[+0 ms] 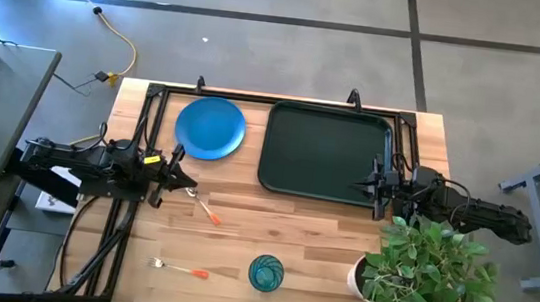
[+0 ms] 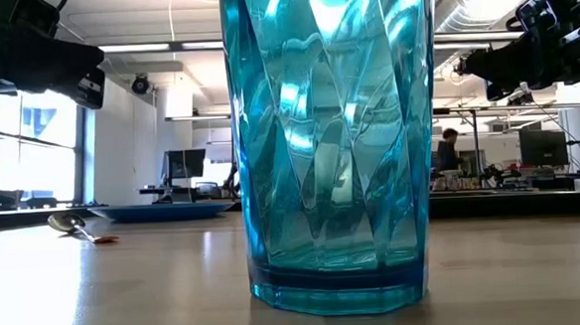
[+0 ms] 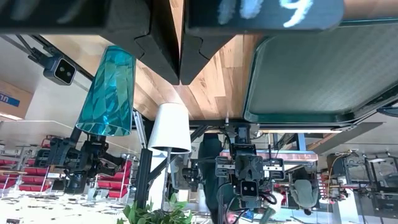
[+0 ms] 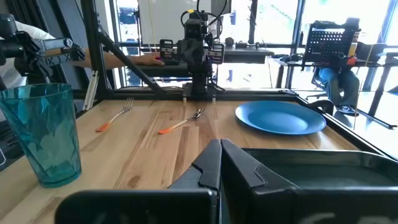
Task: Pick and place plate/cup/fork/spoon on tray
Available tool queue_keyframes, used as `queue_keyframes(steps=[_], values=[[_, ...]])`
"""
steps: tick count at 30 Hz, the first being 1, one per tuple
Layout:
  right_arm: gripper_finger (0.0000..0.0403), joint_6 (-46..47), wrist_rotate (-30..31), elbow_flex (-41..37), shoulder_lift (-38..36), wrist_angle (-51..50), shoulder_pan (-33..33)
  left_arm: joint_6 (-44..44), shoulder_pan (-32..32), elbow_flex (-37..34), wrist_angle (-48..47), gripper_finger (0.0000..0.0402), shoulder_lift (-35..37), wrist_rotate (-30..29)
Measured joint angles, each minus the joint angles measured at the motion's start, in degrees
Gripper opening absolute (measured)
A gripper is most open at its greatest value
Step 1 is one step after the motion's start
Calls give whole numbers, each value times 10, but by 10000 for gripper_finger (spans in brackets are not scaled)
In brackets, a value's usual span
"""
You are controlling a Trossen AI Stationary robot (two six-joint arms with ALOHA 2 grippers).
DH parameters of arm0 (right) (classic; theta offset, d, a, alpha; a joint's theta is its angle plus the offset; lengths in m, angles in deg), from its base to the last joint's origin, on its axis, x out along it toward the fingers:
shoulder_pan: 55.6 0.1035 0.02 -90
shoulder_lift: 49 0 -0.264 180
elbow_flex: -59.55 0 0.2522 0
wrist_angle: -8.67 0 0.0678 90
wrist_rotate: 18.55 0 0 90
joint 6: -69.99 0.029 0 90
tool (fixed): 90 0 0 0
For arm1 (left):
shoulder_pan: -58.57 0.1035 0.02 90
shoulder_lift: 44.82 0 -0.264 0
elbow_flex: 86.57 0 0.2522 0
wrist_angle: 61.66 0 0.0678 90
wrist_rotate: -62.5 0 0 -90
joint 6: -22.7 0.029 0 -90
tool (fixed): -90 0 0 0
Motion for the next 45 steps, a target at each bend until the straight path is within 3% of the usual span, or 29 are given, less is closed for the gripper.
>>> queue_keyframes(steps=[45], values=[[0,0,-1,0,0,0,0,0,-4,0,0,3,-16,0]])
